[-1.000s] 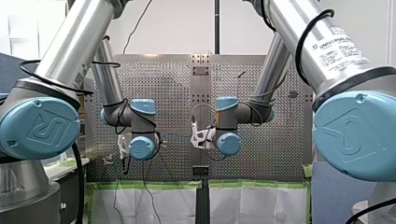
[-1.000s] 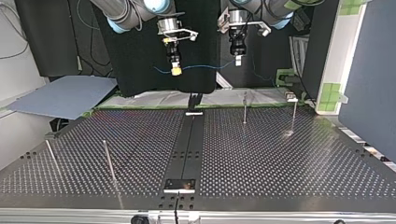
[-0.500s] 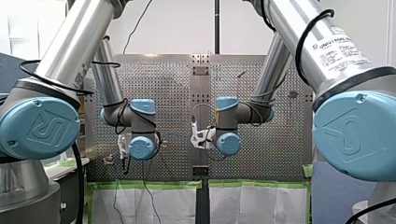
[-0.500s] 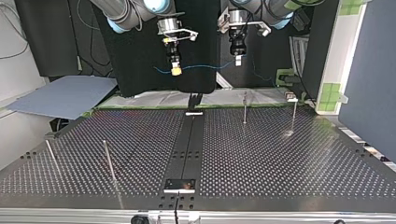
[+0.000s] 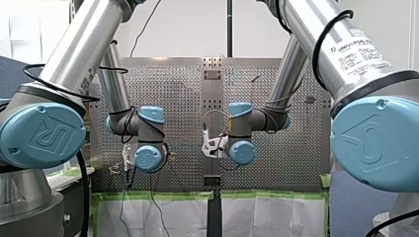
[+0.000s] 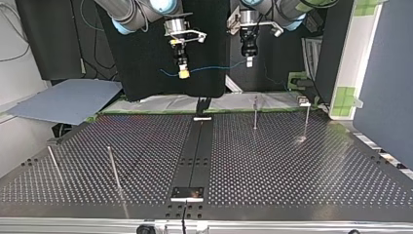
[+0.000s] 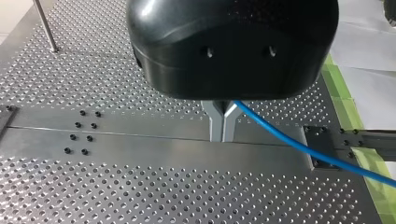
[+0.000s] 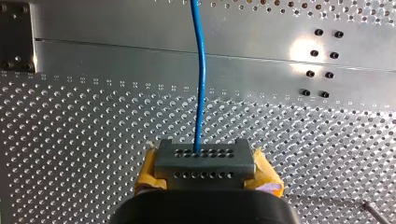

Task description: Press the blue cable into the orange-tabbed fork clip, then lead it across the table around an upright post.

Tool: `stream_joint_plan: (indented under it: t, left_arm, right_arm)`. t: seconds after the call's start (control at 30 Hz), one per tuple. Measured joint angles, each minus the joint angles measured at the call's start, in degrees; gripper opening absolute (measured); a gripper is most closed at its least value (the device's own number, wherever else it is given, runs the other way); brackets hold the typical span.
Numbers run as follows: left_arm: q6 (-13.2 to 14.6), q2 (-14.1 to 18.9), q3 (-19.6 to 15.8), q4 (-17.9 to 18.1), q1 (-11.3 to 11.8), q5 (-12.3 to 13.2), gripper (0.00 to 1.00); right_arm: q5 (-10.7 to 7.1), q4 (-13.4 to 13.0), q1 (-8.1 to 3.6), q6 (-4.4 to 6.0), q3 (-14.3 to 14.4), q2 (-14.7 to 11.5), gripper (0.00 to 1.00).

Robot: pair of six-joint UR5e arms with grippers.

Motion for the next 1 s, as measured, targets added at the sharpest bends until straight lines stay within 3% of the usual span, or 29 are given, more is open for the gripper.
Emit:
stream_joint_plan:
  t: [0.5, 0.7, 0.87, 1.0]
  left_arm:
    - [0.0, 0.0, 0.0, -0.1, 0.0, 0.0, 0.0]
    - [0.0, 0.0, 0.0, -0.1, 0.0, 0.0, 0.0]
    - [0.0, 0.0, 0.0, -0.1, 0.0, 0.0, 0.0]
    - [0.0, 0.0, 0.0, -0.1, 0.0, 0.0, 0.0]
  right_arm:
    - [0.15, 0.1, 0.15, 0.12, -0.1, 0.2, 0.0]
    - [2.5, 1.7, 1.11, 0.57, -2.3, 2.5, 0.0]
    - [4.84, 2.0, 1.21, 0.61, -3.0, 5.0, 0.0]
    - [5.57, 2.0, 1.23, 0.62, -3.1, 7.4, 0.0]
